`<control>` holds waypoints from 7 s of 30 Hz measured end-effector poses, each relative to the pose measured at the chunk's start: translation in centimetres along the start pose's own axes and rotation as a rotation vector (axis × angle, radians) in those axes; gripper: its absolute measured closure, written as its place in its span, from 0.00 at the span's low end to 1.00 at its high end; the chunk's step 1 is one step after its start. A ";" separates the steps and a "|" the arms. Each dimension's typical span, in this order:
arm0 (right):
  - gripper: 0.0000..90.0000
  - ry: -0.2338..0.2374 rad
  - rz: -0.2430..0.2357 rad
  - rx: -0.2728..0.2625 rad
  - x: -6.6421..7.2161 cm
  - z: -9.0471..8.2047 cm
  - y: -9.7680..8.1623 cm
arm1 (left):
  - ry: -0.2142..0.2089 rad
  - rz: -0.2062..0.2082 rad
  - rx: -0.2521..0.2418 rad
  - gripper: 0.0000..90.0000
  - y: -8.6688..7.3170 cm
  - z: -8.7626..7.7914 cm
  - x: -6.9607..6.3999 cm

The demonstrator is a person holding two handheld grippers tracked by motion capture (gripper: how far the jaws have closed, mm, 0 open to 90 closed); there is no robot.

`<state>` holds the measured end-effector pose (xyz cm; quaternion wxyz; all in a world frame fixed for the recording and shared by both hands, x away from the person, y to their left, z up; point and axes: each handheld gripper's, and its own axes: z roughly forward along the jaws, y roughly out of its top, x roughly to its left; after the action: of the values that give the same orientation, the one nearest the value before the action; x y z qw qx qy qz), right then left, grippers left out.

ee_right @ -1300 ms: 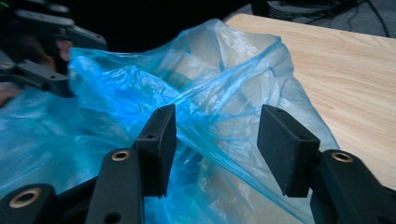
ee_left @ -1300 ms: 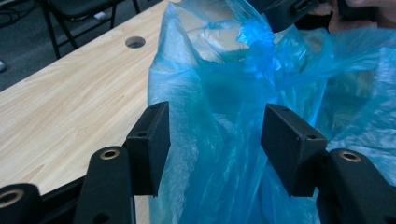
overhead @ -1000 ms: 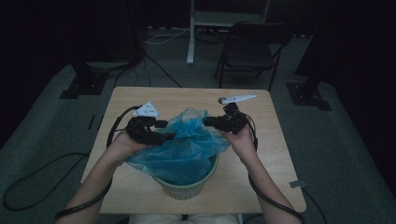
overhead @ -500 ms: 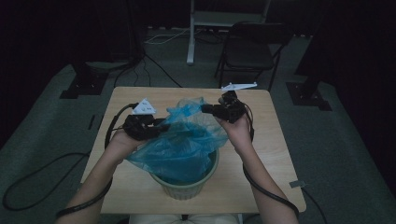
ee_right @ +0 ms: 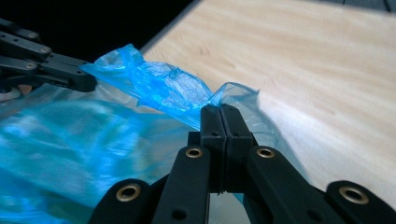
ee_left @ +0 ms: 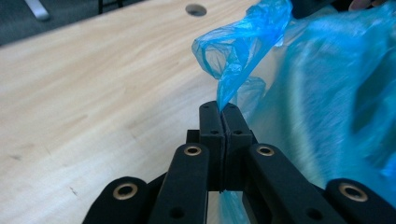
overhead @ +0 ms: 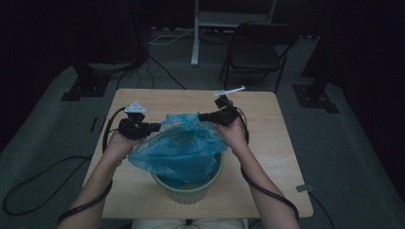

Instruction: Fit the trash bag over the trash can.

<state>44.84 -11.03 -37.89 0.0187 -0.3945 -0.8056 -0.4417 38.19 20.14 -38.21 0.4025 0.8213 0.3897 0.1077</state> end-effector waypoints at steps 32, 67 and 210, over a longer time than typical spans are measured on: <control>0.55 0.201 -0.041 -0.207 4.7 -8.3 -1.4 | -0.139 -0.120 -0.034 1.00 -3.6 1.2 0.6; 1.00 0.554 -0.098 -0.018 10.3 -6.6 -16.9 | -0.085 -0.115 0.023 1.00 -4.9 0.3 1.3; 0.14 -0.390 0.055 -0.443 -6.5 -6.1 -15.7 | 0.330 -0.103 -0.464 0.12 -14.4 -1.6 1.9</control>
<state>37.14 -24.19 -47.59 -0.2109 -0.4880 -0.6670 -0.5220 30.71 27.75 -48.14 0.5159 0.6577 0.4559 0.3056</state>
